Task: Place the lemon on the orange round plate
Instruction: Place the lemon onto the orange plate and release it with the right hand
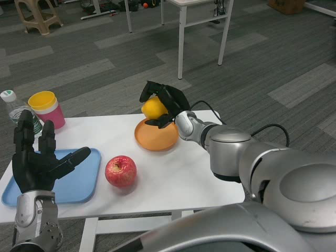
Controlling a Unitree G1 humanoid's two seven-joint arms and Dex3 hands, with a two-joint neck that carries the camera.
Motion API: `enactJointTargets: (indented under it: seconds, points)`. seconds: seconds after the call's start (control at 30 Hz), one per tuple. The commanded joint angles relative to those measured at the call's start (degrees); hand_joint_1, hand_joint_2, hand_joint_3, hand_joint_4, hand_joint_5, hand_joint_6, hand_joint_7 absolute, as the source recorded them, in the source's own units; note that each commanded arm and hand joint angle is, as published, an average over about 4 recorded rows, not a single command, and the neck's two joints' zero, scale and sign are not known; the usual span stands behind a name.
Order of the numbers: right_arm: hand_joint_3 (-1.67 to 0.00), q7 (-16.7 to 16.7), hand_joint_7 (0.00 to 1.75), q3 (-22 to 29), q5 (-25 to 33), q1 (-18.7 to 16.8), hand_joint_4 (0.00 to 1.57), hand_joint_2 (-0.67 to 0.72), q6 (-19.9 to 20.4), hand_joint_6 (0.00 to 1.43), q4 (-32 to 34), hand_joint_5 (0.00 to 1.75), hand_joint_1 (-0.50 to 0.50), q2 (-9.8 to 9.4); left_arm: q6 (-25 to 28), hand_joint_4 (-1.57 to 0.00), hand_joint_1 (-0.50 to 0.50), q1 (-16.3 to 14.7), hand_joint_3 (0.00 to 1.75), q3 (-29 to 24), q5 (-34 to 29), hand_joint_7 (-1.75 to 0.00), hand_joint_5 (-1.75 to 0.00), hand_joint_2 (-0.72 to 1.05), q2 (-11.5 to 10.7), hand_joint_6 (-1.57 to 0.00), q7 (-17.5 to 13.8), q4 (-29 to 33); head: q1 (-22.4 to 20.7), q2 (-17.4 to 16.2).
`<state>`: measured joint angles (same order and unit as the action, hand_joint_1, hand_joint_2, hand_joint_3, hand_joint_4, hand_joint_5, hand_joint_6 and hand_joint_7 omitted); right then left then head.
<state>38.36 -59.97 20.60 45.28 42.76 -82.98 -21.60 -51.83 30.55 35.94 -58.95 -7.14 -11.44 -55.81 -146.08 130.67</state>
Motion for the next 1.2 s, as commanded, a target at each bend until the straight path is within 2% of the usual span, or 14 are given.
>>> enactJointTargets:
  seconds: [0.03,0.33,0.53,0.63,0.8,0.97,1.1,1.2]
  points:
    - [-1.27,0.35,1.66,-2.12,0.18,1.59,1.48,-0.6,-1.23,1.31,-1.2,1.55,-0.42,0.52,-0.11,0.0,0.5,0.93,0.09,0.51,0.26,-0.14,-0.31,0.29,0.11,0.0,0.1,-0.55,0.48,-0.72]
    - [-1.27,0.31,1.55,-5.94,-0.43,1.66,1.44,-0.6,-3.38,1.2,-3.86,1.55,-0.42,1.34,-0.03,0.0,0.5,1.44,0.09,1.28,0.15,-0.14,-0.31,0.25,0.2,0.0,0.1,-1.1,0.51,-2.12]
    - [-1.19,0.2,1.47,-11.52,-0.48,1.66,1.21,-0.57,-3.62,0.98,-4.76,1.31,-0.42,1.4,-0.03,0.0,0.5,1.7,0.09,1.5,0.06,-0.14,-0.31,0.25,0.2,0.0,0.1,-1.21,0.16,-2.69]
    - [-1.19,-0.24,1.47,-13.94,-0.48,1.64,1.15,-0.54,-3.93,0.92,-5.05,1.26,-0.42,1.47,-0.03,0.0,0.5,1.79,0.09,1.59,0.06,-0.14,-0.31,0.25,0.2,0.0,0.1,-1.14,0.23,-2.9]
    - [-1.19,-1.03,1.47,-14.18,-0.56,0.82,1.11,-0.54,-4.13,0.9,-5.16,1.26,-0.42,1.27,-0.03,0.0,0.5,1.92,0.09,2.4,-0.02,-0.14,-0.31,0.25,0.29,0.0,0.1,-1.16,-0.02,-3.13]
    - [-1.11,-1.89,1.47,-13.02,-0.56,-0.63,1.08,-0.54,-4.44,0.86,-5.09,1.26,-0.42,1.07,-0.03,0.0,0.5,2.06,0.09,3.17,-0.2,-0.14,-0.31,0.25,0.38,0.0,0.1,-1.14,-0.22,-3.24]
    - [-1.11,-2.94,1.47,-12.93,-0.56,-1.11,0.92,-0.54,-4.57,0.74,-5.05,1.26,-0.42,0.9,-0.03,0.0,0.5,2.06,0.09,3.83,-0.73,-0.14,-0.31,0.25,0.51,0.0,0.1,-1.1,-0.84,-3.28]
    - [-1.11,-3.91,1.47,-12.89,-0.56,-1.55,0.81,-0.54,-4.72,0.61,-5.0,1.26,-0.42,0.77,-0.03,0.0,0.5,1.99,0.09,3.88,-0.73,-0.14,-0.31,0.25,0.64,0.0,0.1,-0.99,-0.97,-3.38]
